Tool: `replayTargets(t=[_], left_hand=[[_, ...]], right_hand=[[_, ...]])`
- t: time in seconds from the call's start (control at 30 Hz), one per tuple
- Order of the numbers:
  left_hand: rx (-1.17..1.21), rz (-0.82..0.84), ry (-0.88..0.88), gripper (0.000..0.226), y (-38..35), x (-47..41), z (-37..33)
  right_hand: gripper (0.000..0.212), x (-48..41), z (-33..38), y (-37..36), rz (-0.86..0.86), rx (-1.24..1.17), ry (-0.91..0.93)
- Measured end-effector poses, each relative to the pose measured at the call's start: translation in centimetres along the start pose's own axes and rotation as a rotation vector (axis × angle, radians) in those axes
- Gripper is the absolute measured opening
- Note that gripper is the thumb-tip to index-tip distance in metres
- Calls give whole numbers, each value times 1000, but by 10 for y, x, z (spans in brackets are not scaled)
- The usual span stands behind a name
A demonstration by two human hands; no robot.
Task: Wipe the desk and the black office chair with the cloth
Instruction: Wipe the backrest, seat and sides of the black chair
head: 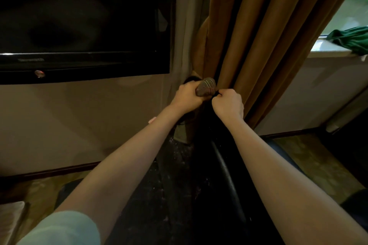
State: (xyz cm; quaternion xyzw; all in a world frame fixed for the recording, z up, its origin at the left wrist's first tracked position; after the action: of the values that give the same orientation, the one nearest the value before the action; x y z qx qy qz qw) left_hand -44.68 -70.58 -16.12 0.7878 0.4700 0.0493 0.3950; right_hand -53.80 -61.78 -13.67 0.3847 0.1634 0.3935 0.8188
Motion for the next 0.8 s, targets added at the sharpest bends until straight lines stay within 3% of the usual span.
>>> replayTargets(t=[0.07, 0.2, 0.33, 0.4, 0.57, 0.8], left_hand=[[24, 10, 22, 30, -1, 12, -2], [28, 127, -12, 24, -10, 48, -1], [-137, 239, -59, 28, -16, 74, 9], [-204, 179, -35, 33, -15, 71, 12], [-159, -13, 284, 43, -3, 42, 37], [-230, -78, 310, 28, 4, -2, 58]], right_hand=[[18, 0, 1, 1, 0, -15, -17], [45, 5, 2, 5, 30, -48, -10], [51, 9, 3, 3, 79, -38, 40], [51, 9, 3, 3, 86, -28, 50], [40, 9, -1, 2, 59, 51, 90], [34, 0, -2, 1, 81, 38, 107]])
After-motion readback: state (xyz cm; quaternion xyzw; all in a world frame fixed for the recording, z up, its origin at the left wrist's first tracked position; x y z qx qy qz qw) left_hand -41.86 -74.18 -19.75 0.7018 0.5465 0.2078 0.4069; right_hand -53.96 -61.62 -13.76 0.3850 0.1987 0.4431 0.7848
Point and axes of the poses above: each hand's wrist, its own x-axis away from the middle knuckle, its own y-axis out of the back of the hand, z = x × y, the point moved 4 cm from there along -x, towards the middle knuckle, and after that the axes turned 5 degrees about -y, right-handed, at the moved point
